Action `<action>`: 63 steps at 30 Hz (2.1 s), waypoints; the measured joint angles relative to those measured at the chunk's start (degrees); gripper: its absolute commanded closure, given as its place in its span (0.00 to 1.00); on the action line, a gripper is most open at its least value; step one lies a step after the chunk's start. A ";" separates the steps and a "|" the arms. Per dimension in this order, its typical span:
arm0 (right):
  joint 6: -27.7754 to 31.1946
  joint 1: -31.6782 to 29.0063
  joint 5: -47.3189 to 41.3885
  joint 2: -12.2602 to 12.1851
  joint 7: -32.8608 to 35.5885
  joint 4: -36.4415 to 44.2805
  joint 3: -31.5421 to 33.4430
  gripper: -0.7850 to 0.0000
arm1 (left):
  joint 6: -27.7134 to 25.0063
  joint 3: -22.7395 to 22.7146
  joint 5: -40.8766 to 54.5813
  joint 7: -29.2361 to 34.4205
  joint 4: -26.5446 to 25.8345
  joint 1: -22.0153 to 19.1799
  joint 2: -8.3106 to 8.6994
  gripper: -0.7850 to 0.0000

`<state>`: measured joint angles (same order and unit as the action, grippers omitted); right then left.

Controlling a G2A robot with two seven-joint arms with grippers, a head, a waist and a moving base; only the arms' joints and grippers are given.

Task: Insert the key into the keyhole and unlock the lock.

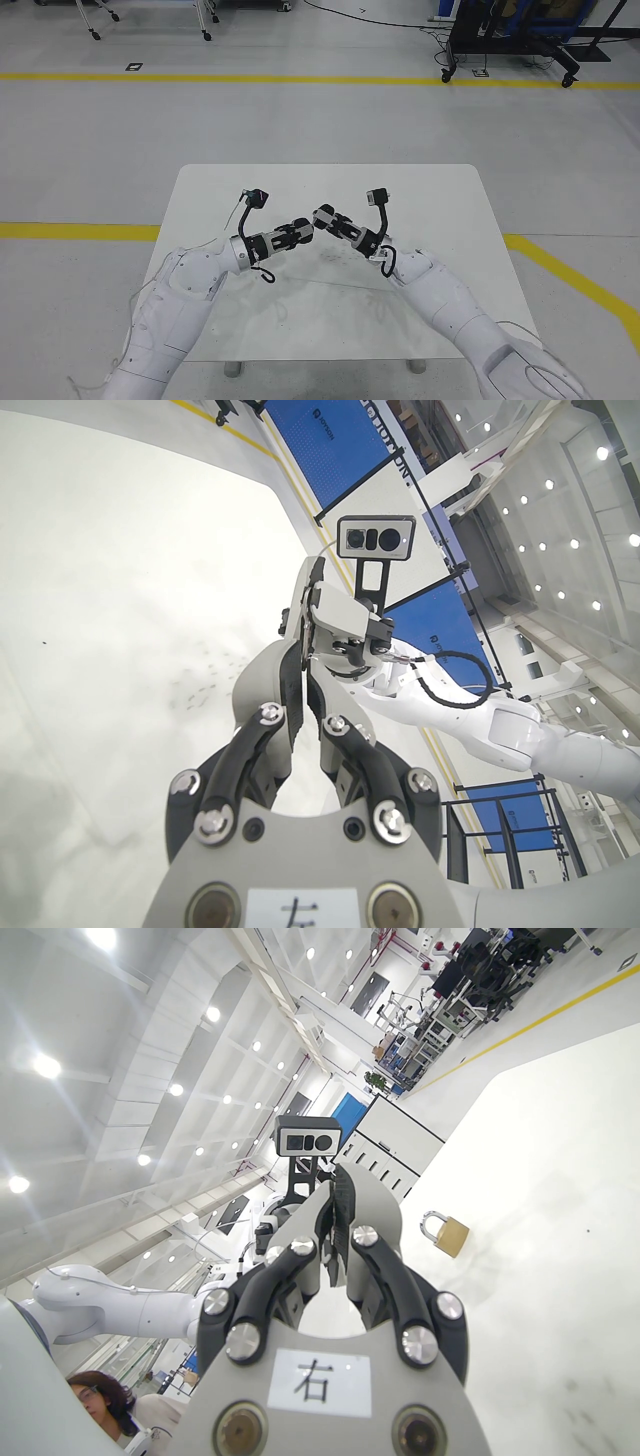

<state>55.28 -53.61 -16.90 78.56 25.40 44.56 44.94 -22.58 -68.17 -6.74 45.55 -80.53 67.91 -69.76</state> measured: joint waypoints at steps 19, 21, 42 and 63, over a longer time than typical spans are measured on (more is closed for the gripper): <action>0.09 -0.87 -4.13 0.25 4.01 -0.78 2.46 1.00 | -1.79 -1.40 0.61 -3.15 -0.61 0.49 0.75 0.59; 0.19 -0.98 -5.06 0.30 4.88 -0.78 2.65 1.00 | -2.74 -1.43 0.27 -3.65 -0.70 0.70 0.83 0.58; -0.57 -0.73 -9.27 1.41 10.99 -1.49 2.81 1.00 | -2.88 -0.23 0.49 -3.75 -0.52 0.42 1.28 0.73; -0.13 -0.36 -10.01 2.22 13.09 -3.21 3.31 0.00 | -1.42 0.25 -0.10 -5.02 -0.21 -0.05 1.70 1.00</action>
<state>55.14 -53.98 -26.91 80.77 38.49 41.35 48.26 -24.00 -67.92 -6.85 40.53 -80.73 67.85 -68.06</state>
